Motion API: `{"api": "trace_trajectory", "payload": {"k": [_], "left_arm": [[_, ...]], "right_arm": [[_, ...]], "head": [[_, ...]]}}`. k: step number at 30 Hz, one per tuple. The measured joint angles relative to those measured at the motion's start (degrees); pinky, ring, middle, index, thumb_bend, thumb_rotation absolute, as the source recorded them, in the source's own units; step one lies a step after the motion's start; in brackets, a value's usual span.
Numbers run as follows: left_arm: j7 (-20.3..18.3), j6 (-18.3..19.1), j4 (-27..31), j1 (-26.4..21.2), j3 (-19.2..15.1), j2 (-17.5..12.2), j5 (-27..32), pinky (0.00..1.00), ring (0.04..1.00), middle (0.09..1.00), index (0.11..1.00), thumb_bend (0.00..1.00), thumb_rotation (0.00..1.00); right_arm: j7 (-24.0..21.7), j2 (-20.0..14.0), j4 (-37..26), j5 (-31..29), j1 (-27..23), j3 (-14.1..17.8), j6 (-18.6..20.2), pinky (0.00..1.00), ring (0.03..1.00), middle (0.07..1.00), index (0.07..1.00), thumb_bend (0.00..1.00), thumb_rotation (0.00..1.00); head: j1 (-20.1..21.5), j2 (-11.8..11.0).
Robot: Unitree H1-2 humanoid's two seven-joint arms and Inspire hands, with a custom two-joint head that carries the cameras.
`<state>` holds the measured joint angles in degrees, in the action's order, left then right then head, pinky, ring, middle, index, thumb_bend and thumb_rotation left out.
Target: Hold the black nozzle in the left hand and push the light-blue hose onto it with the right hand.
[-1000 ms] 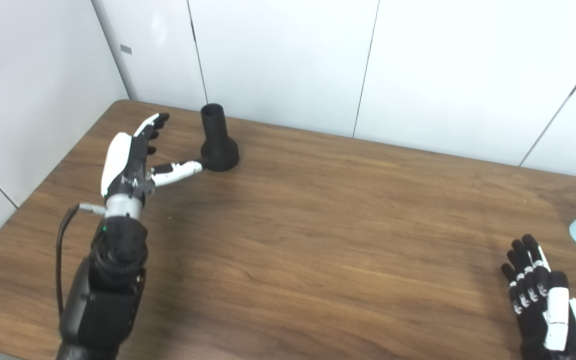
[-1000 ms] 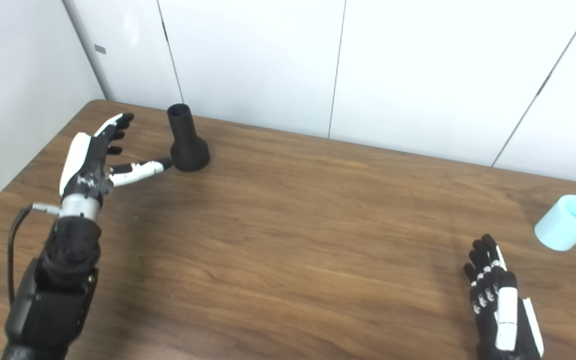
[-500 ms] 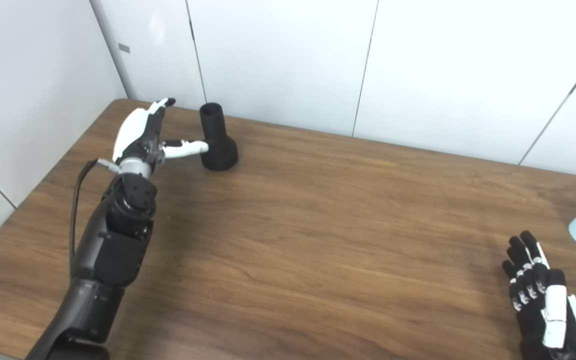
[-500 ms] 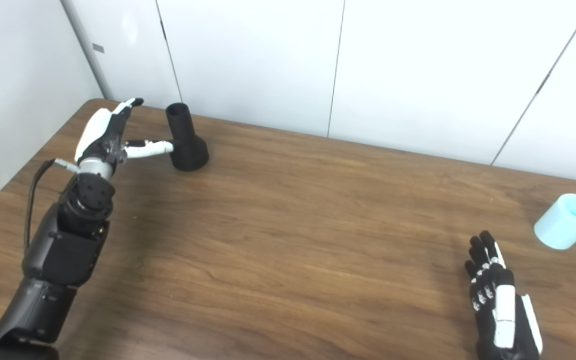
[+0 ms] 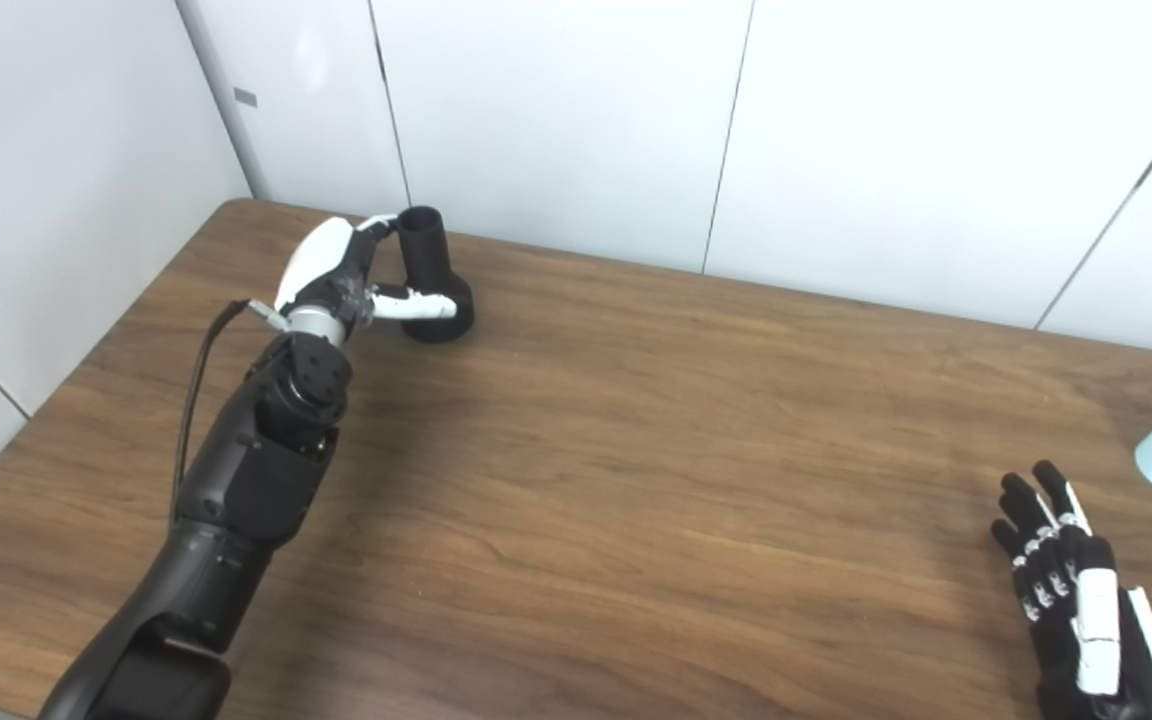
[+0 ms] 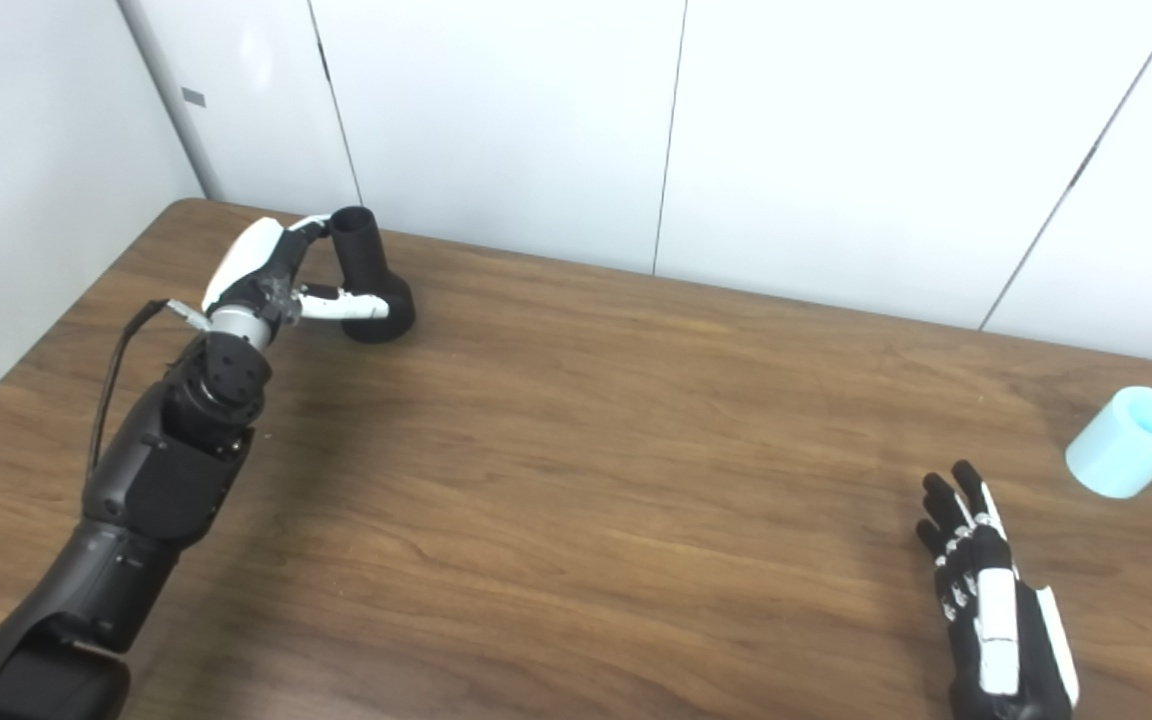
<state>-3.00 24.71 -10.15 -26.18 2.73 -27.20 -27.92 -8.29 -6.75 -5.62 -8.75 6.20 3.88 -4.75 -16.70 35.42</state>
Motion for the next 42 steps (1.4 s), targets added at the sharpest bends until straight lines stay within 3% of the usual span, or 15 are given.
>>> {"api": "trace_trajectory", "payload": {"k": [11, 19, 24, 27, 28, 30, 34, 42], "left_arm": [[-0.04, 0.42, -2.06, -0.85, 2.25, 0.00, -1.83, 0.91, 0.933, 0.868, 0.822, 0.96, 0.33], [0.89, -0.55, -2.87, -1.15, 1.89, 0.49, -1.73, 0.73, 0.796, 0.767, 0.743, 0.88, 0.28], [3.33, -1.11, -3.06, -1.13, 0.93, 1.42, -1.71, 0.67, 0.728, 0.724, 0.680, 0.82, 0.17], [5.30, -1.36, -3.13, -1.11, -0.44, 2.05, -1.36, 0.54, 0.621, 0.650, 0.632, 0.76, 0.05], [5.60, -1.42, -3.13, -1.10, -0.81, 2.13, -1.24, 0.51, 0.589, 0.619, 0.565, 0.64, 0.05], [6.49, -1.62, -3.13, -1.04, -1.48, 2.38, -1.02, 0.46, 0.545, 0.518, 0.526, 0.55, 0.01], [7.29, -2.39, -3.13, -0.85, -1.83, 2.89, -0.97, 0.45, 0.437, 0.506, 0.499, 0.50, 0.00], [9.30, -4.91, -3.13, -0.22, -0.80, 3.22, -1.90, 0.49, 0.456, 0.520, 0.467, 0.50, 0.00]], "right_arm": [[-0.01, 0.03, -0.03, -0.09, 0.04, 0.08, 0.00, 0.94, 0.924, 0.901, 0.948, 0.49, 0.99], [0.38, 0.32, -0.07, -0.01, 0.05, 0.46, -0.03, 0.90, 0.910, 0.887, 0.931, 0.49, 0.97], [0.34, 0.45, -0.02, -0.11, 0.05, 0.57, -0.43, 0.89, 0.906, 0.889, 0.931, 0.51, 0.96], [0.37, 0.45, -0.02, -0.03, 0.05, 0.57, -0.52, 0.87, 0.895, 0.883, 0.932, 0.51, 0.98], [0.38, 0.45, -0.03, 0.00, 0.05, 0.57, -0.52, 0.87, 0.891, 0.880, 0.929, 0.51, 0.97], [0.38, 0.45, -0.03, 0.00, 0.06, 0.58, -0.53, 0.86, 0.885, 0.874, 0.926, 0.50, 0.97], [0.38, 0.53, -0.08, -0.15, 0.12, 0.79, -0.58, 0.84, 0.851, 0.841, 0.904, 0.53, 0.93], [0.33, 0.87, -0.29, -1.06, 0.30, 1.37, -0.58, 0.84, 0.822, 0.818, 0.895, 0.55, 0.92]], "head": [[-0.09, 0.53], [-0.09, 0.62], [-0.09, 0.62], [-0.35, 0.97], [-0.35, 0.97], [-0.35, 1.06], [-0.35, 1.41], [-0.35, 1.76]]}}
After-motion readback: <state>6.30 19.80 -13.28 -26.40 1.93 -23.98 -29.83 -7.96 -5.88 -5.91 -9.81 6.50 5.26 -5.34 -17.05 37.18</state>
